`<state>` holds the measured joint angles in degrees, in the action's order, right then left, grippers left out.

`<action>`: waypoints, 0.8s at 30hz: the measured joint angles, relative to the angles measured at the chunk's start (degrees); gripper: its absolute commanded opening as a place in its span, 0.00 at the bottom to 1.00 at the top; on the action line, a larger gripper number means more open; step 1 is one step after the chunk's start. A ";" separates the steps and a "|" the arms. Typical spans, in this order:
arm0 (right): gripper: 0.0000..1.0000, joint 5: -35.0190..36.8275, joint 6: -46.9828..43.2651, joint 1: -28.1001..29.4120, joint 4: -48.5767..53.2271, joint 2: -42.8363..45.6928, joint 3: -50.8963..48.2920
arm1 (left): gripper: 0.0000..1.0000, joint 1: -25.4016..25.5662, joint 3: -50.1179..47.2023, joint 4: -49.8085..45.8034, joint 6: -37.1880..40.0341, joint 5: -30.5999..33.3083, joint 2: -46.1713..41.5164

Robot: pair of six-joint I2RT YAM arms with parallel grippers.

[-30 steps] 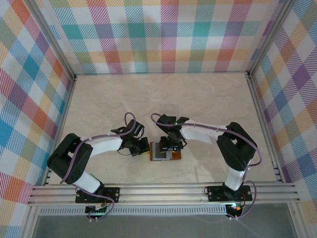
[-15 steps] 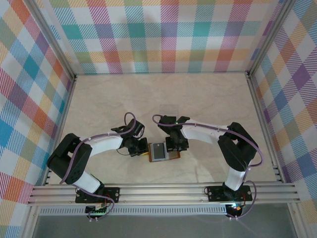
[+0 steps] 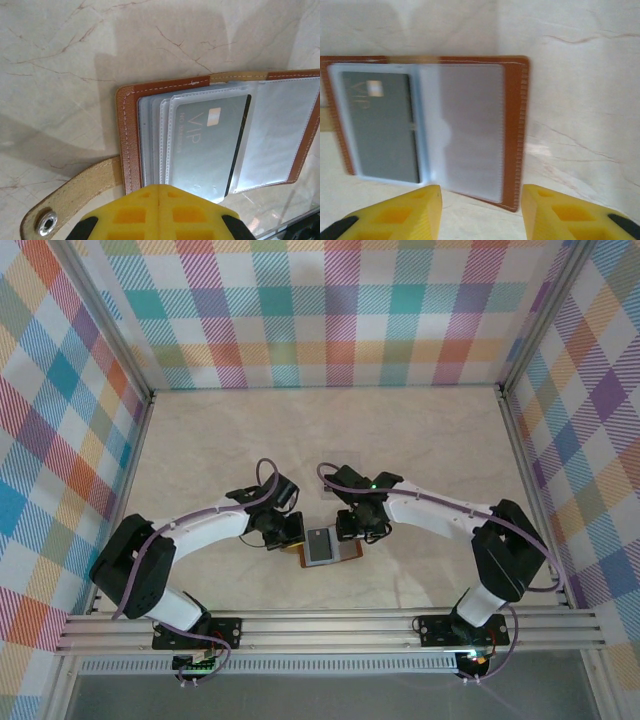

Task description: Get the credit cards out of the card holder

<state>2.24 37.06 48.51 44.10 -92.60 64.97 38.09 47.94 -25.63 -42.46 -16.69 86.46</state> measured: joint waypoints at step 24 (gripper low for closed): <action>0.31 -19.47 1.11 -3.93 -17.46 -4.11 -10.80 | 0.06 0.09 3.63 0.22 1.79 1.68 8.39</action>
<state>-17.23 38.17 44.58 26.63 -96.71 54.17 38.17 51.57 -25.41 -40.66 -15.00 94.85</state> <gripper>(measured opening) 0.311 0.057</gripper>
